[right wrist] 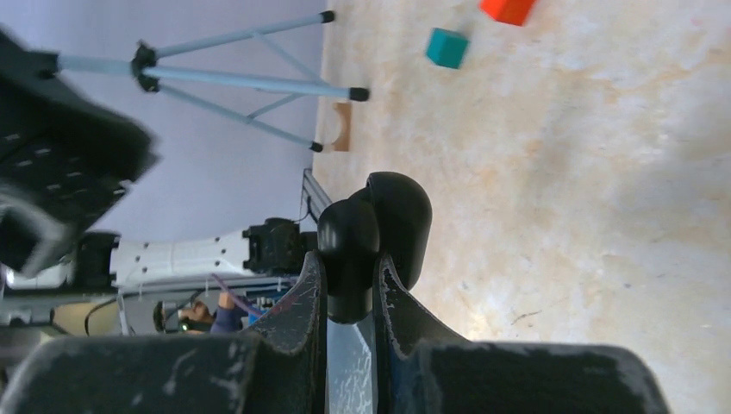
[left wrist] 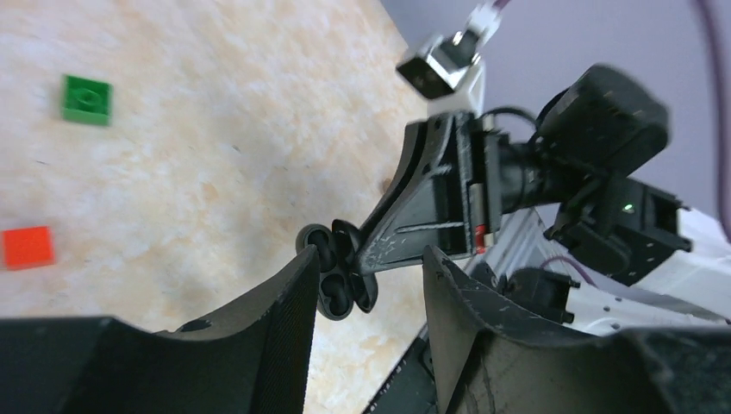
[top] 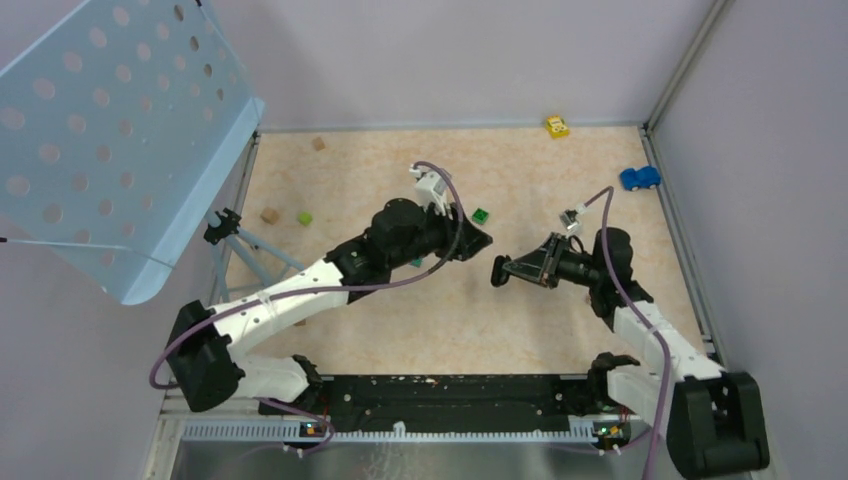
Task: Insert the wireless bluetooth earbuds into the charging case
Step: Place the charging case with the earbuds at the center of the board.
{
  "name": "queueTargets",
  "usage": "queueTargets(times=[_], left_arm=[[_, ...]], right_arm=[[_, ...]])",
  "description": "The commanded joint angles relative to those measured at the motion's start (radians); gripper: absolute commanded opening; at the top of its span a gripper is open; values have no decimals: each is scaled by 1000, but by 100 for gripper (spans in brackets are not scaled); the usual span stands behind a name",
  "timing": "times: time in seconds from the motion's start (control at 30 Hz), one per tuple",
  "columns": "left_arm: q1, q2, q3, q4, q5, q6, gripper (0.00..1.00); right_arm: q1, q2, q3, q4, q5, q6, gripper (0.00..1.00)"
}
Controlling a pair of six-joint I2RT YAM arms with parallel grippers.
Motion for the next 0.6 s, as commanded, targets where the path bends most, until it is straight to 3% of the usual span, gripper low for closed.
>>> queueTargets(times=[0.0,0.1,0.23,0.57], left_arm=[[121,-100,-30,-13,-41,-19,53],[205,-151,-58,-52,-18,-23,60],[244,-210,-73,-142,-79,3,62],[263,-231,-100,-150,-61,-5,62]], right_arm=[[11,204,51,140,42,-22,0],[10,375,143,162,36,-52,0],[11,525,219,152,34,-80,0],[11,681,271,-24,100,-231,0]])
